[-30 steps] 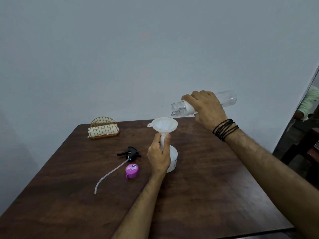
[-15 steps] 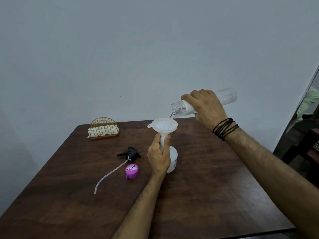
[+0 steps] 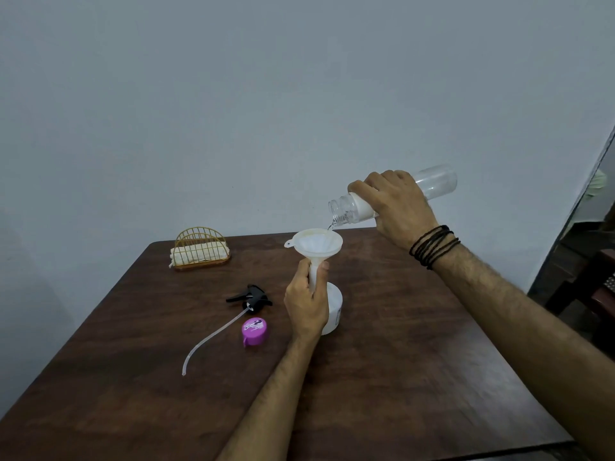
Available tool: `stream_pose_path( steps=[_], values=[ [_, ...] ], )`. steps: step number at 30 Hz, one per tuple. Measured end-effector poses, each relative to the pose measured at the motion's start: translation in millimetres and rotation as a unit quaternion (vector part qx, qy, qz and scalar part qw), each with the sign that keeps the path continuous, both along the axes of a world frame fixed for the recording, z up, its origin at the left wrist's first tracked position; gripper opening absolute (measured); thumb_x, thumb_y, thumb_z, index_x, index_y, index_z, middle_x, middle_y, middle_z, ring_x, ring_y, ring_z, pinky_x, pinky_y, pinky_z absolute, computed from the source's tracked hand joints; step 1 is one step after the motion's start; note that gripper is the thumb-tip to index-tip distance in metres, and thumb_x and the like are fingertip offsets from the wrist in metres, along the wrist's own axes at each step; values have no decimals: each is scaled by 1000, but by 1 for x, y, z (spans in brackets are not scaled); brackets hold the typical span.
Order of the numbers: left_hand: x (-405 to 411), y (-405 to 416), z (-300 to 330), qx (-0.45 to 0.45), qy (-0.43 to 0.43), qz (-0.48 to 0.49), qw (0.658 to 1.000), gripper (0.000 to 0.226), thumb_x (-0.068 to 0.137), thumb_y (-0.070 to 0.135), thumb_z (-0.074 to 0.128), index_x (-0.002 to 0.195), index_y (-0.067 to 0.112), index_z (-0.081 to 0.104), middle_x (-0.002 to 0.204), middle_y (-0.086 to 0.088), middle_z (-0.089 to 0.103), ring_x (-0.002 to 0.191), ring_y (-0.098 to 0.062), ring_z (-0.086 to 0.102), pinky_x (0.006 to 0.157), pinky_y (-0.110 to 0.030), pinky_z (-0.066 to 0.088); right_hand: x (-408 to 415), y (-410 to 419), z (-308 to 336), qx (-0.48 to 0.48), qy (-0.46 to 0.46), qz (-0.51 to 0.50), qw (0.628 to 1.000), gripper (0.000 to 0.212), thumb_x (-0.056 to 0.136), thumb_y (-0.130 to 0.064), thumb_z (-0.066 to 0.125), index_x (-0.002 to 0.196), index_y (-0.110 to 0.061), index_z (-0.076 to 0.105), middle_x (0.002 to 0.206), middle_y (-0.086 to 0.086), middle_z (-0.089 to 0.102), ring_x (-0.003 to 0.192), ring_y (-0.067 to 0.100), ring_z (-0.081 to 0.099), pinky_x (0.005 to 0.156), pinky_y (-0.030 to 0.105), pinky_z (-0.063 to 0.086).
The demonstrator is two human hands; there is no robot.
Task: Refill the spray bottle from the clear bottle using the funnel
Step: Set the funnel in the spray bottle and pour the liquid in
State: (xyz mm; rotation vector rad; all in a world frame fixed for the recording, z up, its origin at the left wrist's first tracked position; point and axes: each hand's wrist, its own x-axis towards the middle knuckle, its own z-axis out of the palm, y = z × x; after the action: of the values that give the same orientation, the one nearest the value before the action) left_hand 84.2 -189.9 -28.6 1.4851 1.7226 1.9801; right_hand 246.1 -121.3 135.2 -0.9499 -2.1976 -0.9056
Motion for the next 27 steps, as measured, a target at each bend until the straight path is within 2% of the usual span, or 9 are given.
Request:
stream_pose_path(
  steps=[5, 9, 12, 14, 18, 19, 21, 24, 27],
  values=[
    [0, 0, -1, 2, 1, -2, 1000, 27, 101, 43, 54, 87, 20, 60, 79, 10, 68, 73, -11, 65, 62, -24, 48, -1, 4, 0, 17, -15, 2, 1000, 53, 69, 9, 60, 115, -19, 60, 91, 4, 59, 78, 28, 53, 80, 40, 42],
    [0, 0, 0, 1, 3, -1, 1000, 36, 98, 53, 48, 88, 21, 60, 79, 10, 69, 73, -10, 65, 63, -23, 48, -4, 6, 0, 56, -37, 5, 998, 53, 68, 12, 59, 112, -19, 59, 91, 3, 59, 77, 27, 52, 83, 39, 41],
    [-1, -1, 0, 8, 5, 3, 1000, 39, 96, 55, 46, 85, 20, 59, 76, 9, 67, 71, -10, 64, 60, -19, 45, -6, 6, 1, 96, -50, 16, 994, 49, 72, 14, 52, 109, -18, 60, 93, 5, 60, 80, 28, 54, 88, 41, 42],
    [-1, -1, 0, 6, 4, 4, 1000, 37, 97, 53, 48, 84, 20, 58, 75, 8, 66, 70, -11, 64, 60, -22, 46, -8, 4, 4, 120, -66, 17, 990, 47, 76, 14, 45, 109, -17, 60, 95, 7, 61, 82, 29, 55, 90, 42, 43],
    [1, -1, 2, -3, 0, 4, 1000, 27, 100, 41, 56, 84, 20, 59, 74, 9, 66, 70, -10, 62, 60, -20, 44, -14, -2, 6, 159, -99, 17, 982, 51, 88, 11, 23, 111, -17, 59, 96, 7, 61, 84, 29, 57, 93, 43, 43],
    [0, -1, 2, -5, -1, 4, 1000, 26, 100, 40, 56, 84, 20, 59, 75, 9, 66, 70, -10, 63, 60, -20, 44, -15, -3, 5, 167, -102, 18, 980, 52, 89, 10, 21, 111, -17, 59, 96, 7, 61, 84, 29, 57, 94, 43, 43],
    [-1, 0, 1, -7, -1, 3, 1000, 29, 100, 44, 54, 84, 19, 58, 75, 7, 66, 70, -12, 64, 61, -26, 47, -18, -3, 5, 173, -96, 21, 980, 47, 88, 11, 30, 109, -18, 60, 94, 6, 61, 83, 28, 58, 93, 42, 44],
    [-1, 0, 0, -8, 4, 5, 1000, 34, 99, 48, 51, 83, 18, 57, 73, 7, 64, 69, -13, 62, 61, -30, 48, -18, -2, 2, 111, -65, 22, 991, 43, 77, 10, 51, 108, -18, 61, 92, 4, 60, 80, 28, 56, 86, 40, 44],
    [0, 0, 1, -10, 4, 7, 1000, 34, 99, 47, 52, 83, 17, 58, 72, 7, 64, 69, -13, 61, 61, -27, 46, -11, -5, -6, -62, -11, 29, 998, 52, 66, 1, 66, 113, -20, 59, 92, 2, 60, 81, 28, 57, 78, 39, 43]
  ],
)
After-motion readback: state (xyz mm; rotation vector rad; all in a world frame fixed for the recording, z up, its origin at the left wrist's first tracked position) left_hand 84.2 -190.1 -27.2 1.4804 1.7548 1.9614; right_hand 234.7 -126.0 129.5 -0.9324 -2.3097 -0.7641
